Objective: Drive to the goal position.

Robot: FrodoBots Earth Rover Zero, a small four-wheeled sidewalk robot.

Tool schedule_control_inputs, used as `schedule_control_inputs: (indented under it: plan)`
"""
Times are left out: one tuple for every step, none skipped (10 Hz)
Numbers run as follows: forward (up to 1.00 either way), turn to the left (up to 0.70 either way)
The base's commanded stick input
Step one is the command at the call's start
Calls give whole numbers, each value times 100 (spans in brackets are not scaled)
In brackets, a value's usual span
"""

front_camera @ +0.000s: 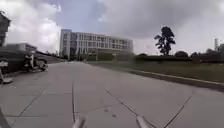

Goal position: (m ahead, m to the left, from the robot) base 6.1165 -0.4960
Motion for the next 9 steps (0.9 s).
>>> schedule_control_inputs:
  plan:
    - [70, 14]
    - [70, 3]
    - [70, 0]
    - [70, 0]
    - [70, 0]
    - [70, 0]
    - [70, 0]
    - [70, 0]
    - [70, 0]
